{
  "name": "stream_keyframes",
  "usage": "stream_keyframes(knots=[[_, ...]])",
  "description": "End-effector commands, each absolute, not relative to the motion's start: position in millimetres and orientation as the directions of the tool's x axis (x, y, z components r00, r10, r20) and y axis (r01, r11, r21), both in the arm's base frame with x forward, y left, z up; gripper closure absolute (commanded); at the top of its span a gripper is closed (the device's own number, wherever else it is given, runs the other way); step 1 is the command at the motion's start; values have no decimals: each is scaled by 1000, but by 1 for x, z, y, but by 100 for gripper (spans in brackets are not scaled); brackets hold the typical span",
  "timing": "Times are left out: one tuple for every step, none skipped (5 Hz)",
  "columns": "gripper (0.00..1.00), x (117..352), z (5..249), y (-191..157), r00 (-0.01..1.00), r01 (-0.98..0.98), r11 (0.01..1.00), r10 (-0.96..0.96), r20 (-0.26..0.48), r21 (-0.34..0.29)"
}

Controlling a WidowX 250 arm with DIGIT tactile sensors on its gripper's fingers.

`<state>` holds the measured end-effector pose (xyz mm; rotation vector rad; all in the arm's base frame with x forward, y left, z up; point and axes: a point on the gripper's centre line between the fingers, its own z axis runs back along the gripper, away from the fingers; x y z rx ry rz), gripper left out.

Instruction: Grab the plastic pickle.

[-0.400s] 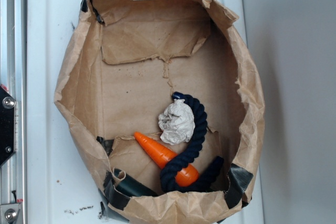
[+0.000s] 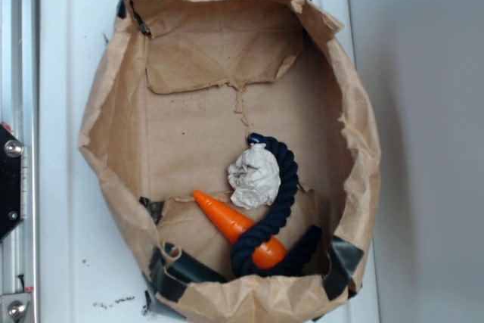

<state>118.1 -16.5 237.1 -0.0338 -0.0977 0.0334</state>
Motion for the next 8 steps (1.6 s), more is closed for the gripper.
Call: stream_keyframes(knots=[[0,195,239,1,974,-128,986,145,173,-106],[0,244,223,21,960,-196,975,212,184,-100],[0,279,187,40,952,-242,967,252,176,-76],[0,294,148,46,957,-233,970,241,160,-71],[0,289,122,27,975,-173,983,180,131,-58],[0,271,102,3,991,-111,991,117,70,-79],[0,255,86,-26,998,-59,995,62,26,-85],[0,249,81,-49,999,-39,986,38,-10,-160]])
